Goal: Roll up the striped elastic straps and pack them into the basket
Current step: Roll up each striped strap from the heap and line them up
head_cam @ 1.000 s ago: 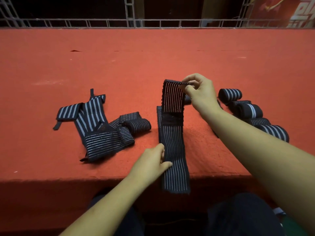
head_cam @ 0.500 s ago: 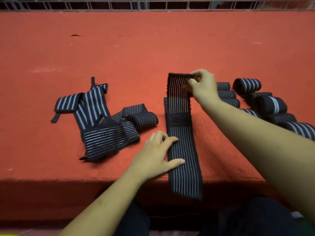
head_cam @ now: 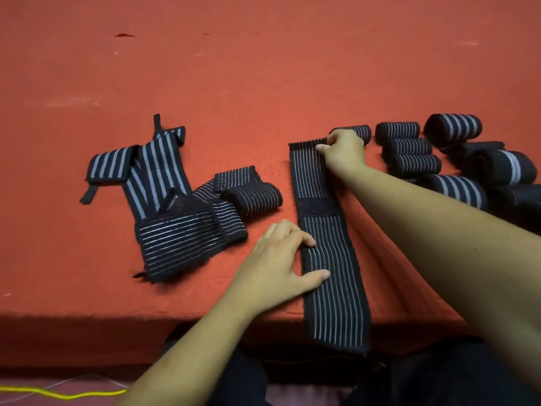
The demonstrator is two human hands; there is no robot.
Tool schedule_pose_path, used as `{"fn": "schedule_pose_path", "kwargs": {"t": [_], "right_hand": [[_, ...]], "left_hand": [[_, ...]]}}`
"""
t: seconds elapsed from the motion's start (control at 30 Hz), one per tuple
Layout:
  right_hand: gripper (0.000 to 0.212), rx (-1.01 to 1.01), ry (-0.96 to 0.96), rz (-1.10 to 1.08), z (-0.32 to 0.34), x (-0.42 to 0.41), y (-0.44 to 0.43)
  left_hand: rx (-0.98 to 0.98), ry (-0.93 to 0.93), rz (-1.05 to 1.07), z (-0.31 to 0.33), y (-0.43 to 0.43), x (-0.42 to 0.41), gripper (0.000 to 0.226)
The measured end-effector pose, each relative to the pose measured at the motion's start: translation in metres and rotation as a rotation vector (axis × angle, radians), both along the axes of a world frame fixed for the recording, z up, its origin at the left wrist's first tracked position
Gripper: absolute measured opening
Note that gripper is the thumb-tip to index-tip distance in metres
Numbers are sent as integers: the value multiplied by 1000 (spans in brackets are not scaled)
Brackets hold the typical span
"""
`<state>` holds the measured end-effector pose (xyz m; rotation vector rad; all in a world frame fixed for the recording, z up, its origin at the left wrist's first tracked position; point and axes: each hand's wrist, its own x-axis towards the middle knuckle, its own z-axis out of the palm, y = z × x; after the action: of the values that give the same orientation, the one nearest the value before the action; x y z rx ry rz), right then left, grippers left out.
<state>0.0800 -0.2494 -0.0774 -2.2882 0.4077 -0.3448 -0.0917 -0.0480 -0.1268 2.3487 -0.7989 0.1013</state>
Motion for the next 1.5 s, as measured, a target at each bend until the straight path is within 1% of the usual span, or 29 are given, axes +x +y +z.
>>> {"fn": "schedule_pose_path", "kwargs": {"t": [0.1, 0.2, 0.23, 0.3, 0.33, 0.4, 0.5, 0.57, 0.63, 0.77, 0.8, 0.87, 0.93, 1.0, 1.03, 1.1, 1.17, 1.2, 1.27, 1.33, 1.4, 1.43, 1.5], "right_hand": [[25, 59, 87, -44, -5, 3, 1], [26, 146, 129, -70, -8, 3, 4], [26, 204, 136, -78, -9, 3, 5], [17, 331, 127, -78, -8, 2, 5], [16, 383, 116, -67, -6, -1, 5], [23, 456, 89, -39, -2, -7, 7], [25, 542, -17, 23, 15, -22, 13], [31, 619, -88, 76, 30, -38, 18], [34, 668, -128, 150, 43, -56, 20], [35, 681, -113, 334, 55, -101, 14], [36, 697, -109, 372, 55, -114, 11], [38, 727, -109, 442, 53, -140, 7], [39, 757, -114, 477, 47, -163, 5], [40, 771, -118, 480, 39, -179, 3], [40, 783, -119, 479, 35, -185, 4], [42, 799, -117, 469, 31, -194, 7], [42, 791, -117, 456, 29, -201, 11], [40, 776, -119, 451, 29, -204, 12], [35, 731, -128, 448, 29, -207, 12], [32, 721, -144, 439, 30, -209, 10], [31, 718, -161, 431, 30, -210, 7], [31, 712, -165, 436, 30, -211, 6], [34, 714, -169, 470, 28, -213, 4]], "left_hand": [[11, -3, -1, 1, 0, 0, 57], [25, -18, -3, 0, -1, 0, 56], [27, -18, -1, 0, -1, 0, 56], [31, -14, 1, -1, -1, 1, 56], [31, -13, 1, -1, 0, 1, 56], [26, -7, -1, -1, 0, 1, 55], [9, 6, -2, -1, 0, 1, 53], [-24, 14, 0, -1, 1, 2, 47], [-101, 39, 6, -1, 2, 3, 38], [-340, 148, 106, 5, 3, 6, 17], [-398, 171, 141, 7, 3, 6, 15], [-501, 225, 177, 10, 3, 4, 23], [-544, 265, 170, 11, 5, 4, 39], [-572, 257, 156, 13, 5, 3, 48], [-608, 254, 165, 13, 4, 2, 49], [-702, 252, 186, 15, 2, -2, 39], [-788, 284, 176, 18, -3, -8, 23], [-812, 301, 155, 18, -6, -11, 17], [-793, 283, 136, 19, -9, -18, 14], [-768, 231, 148, 23, -10, -23, 24], [-805, 227, 200, 29, -10, -25, 35], [-819, 236, 236, 33, -10, -25, 35], [-787, 231, 287, 41, -10, -24, 20]]}}
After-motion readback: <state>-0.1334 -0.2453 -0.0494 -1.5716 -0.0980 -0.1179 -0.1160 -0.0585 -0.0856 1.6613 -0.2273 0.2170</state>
